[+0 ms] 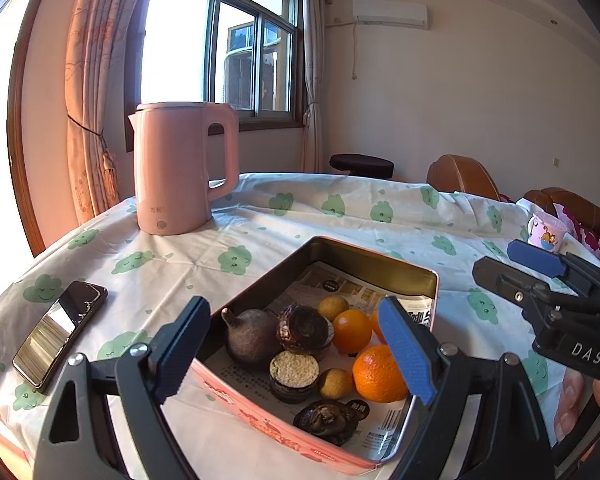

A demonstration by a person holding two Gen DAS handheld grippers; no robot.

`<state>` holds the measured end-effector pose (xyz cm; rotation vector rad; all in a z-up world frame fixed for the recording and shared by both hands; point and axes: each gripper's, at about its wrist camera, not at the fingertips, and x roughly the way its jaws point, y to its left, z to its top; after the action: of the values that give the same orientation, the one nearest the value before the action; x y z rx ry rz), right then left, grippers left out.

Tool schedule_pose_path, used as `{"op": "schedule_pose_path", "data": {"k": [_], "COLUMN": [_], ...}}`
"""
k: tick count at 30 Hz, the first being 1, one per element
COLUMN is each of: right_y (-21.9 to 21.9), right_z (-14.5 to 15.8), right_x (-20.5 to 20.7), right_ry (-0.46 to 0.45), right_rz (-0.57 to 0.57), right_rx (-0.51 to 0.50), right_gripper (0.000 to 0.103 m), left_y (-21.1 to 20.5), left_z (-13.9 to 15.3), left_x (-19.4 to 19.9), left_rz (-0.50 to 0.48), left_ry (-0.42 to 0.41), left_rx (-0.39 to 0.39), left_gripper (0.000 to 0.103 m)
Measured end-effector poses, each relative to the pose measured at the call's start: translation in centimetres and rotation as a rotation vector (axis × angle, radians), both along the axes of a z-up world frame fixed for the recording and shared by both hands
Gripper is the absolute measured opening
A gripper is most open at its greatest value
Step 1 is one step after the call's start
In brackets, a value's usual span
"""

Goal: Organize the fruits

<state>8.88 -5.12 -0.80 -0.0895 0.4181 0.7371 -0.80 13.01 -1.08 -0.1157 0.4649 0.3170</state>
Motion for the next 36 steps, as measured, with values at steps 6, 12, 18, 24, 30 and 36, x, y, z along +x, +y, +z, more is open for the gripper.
{"op": "schedule_pose_path", "data": {"k": [6,12,18,24,30,36], "right_y": [-0.2,-1.0,-2.0,-2.5,-2.7,-3.1], "right_z": [-0.1,-0.2,0.1,0.3,0.3,0.1], "right_x": [0.1,0.3,0.3,0.1,0.0,0.3], "right_ry": [-0.002,-0.004,-0.013,-0.023,-0.026,-0.021], "right_rz": [-0.004,-0.019,-0.039,-0.046,-0.049,-0.058], "right_rx": [0.002,0.01,0.022,0.025,0.024,0.019], "right_gripper": [0.072,0.072,0.073,0.073,0.073,0.073], "left_y": [-0.1,-0.3,-1.4,-1.7,-1.8,-2.0], "left_z": [0.0,0.2,0.8,1.2,0.9,0.5], "left_x": [-0.1,-0.1,-0.4,-0.4,0.0,0.4], "left_rz": [0.002,-0.014,-0.04,-0.044,-0.055,-0.065], "left_ry": [-0.005,-0.012,-0.038,-0.043,-0.022,-0.002], "left_rx": [0.008,0.009,0.02,0.02,-0.009,-0.006], "left_gripper": [0.098,0.1,0.103,0.103,0.103,0.103]}}
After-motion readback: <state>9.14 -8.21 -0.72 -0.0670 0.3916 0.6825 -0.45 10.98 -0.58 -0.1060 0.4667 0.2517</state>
